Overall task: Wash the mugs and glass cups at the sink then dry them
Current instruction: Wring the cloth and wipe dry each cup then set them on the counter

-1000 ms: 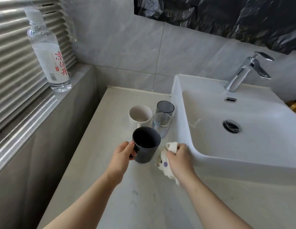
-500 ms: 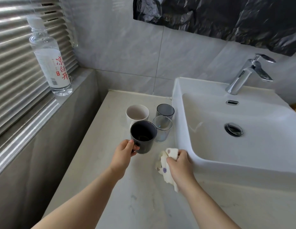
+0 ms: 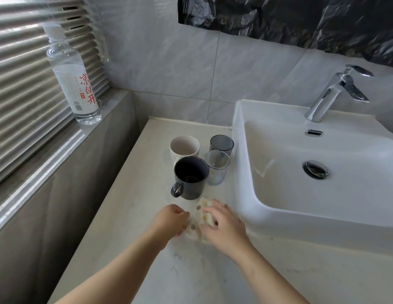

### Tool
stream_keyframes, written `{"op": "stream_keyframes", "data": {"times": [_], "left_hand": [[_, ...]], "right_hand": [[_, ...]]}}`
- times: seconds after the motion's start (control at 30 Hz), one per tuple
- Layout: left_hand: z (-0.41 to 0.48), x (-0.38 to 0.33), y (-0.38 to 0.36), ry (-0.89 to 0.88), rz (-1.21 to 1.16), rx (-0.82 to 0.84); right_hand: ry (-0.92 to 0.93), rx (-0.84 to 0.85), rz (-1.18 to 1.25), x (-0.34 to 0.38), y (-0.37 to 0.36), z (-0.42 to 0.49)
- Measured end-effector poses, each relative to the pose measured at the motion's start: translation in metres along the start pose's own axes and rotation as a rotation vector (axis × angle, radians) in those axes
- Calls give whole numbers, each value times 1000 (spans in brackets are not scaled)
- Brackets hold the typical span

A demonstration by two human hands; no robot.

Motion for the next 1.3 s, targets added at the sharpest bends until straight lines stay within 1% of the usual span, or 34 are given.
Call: {"op": "stream_keyframes", "data": {"times": [0.07, 0.1, 0.13, 0.2, 0.3, 0.37, 0.5, 0.57, 0.63, 0.8, 0.87, 0.9, 1.0, 1.13, 1.3], "left_hand": [[0, -2, -2, -22, 76, -35], [0, -5, -4, -43, 109, -50], [-2, -9, -7, -59, 131, -52], [-4, -15, -15, -81, 187, -34], [-4, -16, -16, -97, 261, -50], [-4, -9, -6, -97, 293, -86], [-4, 2, 12, -115, 473, -87], [-7, -4, 16, -146, 515, -103], [-13, -20, 26, -201, 463, -161], [-29, -80, 69, -305, 96, -300], [-25, -104, 82, -345, -47, -326], [-20, -116, 87, -361, -81, -330], [3, -143, 100, -392, -89, -358], [38, -162, 108, -387, -21, -400], [80, -151, 107, -312, 58, -386]], "right_hand": [[-53, -187, 92, -22, 14, 0], [-92, -218, 118, -33, 15, -2], [-107, -209, 105, -39, 13, -3], [-75, -176, 50, -42, 7, -2], [-36, -205, 171, -38, 8, -5], [0, -198, 183, -35, 6, -6], [18, -148, -26, -29, 1, -2], [-5, -138, -46, -22, 3, 1], [-7, -162, -9, -8, 14, 1], [33, -259, 135, 37, 66, 4], [52, -290, 166, 55, 86, 12], [64, -297, 197, 63, 93, 18], [60, -311, 243, 78, 112, 43], [27, -298, 201, 84, 121, 79], [55, -239, 162, 88, 103, 124]]}}
Point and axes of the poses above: each hand's wrist, its own z-axis towards the middle knuckle, its own y-axis out of the back of the hand, x = y × z, the point moved 9 cm from there along z, towards the middle knuckle, and after that the axes turned 5 degrees about z, right-handed, at the moved point
